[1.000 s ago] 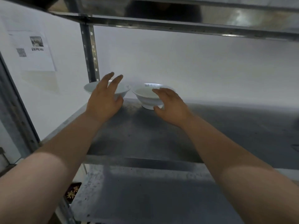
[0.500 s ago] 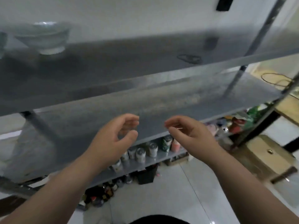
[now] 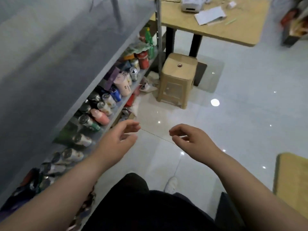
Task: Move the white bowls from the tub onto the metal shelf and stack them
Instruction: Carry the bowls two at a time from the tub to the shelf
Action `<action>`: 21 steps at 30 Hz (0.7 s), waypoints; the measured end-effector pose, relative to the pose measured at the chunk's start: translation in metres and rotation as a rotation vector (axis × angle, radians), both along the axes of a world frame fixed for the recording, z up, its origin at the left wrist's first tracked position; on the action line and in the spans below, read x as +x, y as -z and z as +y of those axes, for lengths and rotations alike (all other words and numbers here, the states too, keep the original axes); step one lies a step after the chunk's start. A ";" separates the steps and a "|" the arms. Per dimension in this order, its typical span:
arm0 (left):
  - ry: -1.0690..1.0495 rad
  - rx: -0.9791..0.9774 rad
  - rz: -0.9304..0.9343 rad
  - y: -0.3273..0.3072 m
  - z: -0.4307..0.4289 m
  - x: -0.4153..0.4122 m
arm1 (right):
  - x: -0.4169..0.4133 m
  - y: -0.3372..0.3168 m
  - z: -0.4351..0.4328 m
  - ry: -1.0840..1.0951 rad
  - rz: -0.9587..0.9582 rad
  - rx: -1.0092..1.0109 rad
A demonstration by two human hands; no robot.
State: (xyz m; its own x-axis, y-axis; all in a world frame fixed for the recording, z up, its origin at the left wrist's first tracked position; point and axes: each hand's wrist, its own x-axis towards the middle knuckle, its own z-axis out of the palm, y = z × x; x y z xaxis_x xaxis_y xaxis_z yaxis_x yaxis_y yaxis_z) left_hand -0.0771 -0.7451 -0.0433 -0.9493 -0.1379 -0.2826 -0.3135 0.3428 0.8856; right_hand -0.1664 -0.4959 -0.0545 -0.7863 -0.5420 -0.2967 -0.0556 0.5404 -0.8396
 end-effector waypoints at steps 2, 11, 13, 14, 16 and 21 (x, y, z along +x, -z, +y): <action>0.154 -0.003 -0.005 0.000 0.018 -0.031 | 0.002 0.003 0.032 0.096 0.006 0.031; 0.903 0.005 -0.013 0.000 0.091 -0.134 | 0.063 -0.010 0.086 0.580 -0.038 0.095; 1.052 0.016 -0.006 0.002 0.107 -0.139 | 0.091 -0.005 0.081 0.741 -0.058 0.090; 1.115 0.026 -0.003 0.004 0.115 -0.139 | 0.106 -0.002 0.076 0.833 -0.061 0.083; 1.224 0.036 -0.014 0.009 0.132 -0.132 | 0.138 0.006 0.064 1.080 -0.059 0.022; 1.419 0.020 -0.037 0.022 0.180 -0.092 | 0.215 0.021 0.054 1.555 -0.091 -0.145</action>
State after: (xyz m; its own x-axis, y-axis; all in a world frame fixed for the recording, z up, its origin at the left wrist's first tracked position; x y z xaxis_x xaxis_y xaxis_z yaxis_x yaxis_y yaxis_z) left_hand -0.1690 -0.5654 -0.0656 -0.2689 0.9152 -0.3002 0.2581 0.3688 0.8930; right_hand 0.0488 -0.4418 -0.0751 -0.5634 0.7273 -0.3918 0.5109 -0.0660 -0.8571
